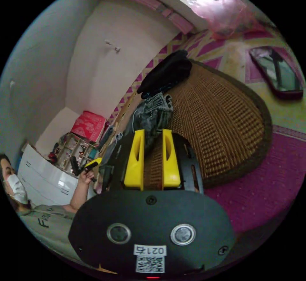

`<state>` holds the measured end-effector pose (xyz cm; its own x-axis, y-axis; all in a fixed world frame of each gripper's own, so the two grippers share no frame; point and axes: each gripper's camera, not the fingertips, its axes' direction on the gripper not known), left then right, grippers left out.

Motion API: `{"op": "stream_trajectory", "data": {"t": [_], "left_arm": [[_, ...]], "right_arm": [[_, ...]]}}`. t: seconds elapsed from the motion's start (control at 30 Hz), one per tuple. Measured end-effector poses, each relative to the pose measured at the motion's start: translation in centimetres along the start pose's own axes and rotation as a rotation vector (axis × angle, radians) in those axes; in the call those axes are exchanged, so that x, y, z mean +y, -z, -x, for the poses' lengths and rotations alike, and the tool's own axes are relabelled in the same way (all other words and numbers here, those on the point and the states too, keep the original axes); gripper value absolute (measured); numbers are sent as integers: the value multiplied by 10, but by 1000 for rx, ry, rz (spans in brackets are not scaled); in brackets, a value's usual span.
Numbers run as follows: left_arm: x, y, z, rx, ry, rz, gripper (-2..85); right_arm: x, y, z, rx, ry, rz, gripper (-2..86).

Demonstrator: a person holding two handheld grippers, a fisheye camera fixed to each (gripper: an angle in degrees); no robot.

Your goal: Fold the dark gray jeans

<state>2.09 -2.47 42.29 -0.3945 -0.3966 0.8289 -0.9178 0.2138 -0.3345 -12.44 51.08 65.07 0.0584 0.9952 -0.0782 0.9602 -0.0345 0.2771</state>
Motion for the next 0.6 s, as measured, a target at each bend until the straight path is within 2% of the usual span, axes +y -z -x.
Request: {"op": "stream_trajectory", "data": {"t": [0.23,0.43,0.53,0.6], "left_arm": [[-49,-55,-37,-130,-133,103,87],[-63,-41,-17,-142,-51,82,37],[-62,-1,18,-28,83,-73,12],[-50,62,59,23,211,-262,4]], "right_arm": [[30,10,66,113,232,-2,98],[50,-30,142,228,502,118,131],[55,-55,172,230,581,152,127],[55,-70,190,182,602,169,122]]}}
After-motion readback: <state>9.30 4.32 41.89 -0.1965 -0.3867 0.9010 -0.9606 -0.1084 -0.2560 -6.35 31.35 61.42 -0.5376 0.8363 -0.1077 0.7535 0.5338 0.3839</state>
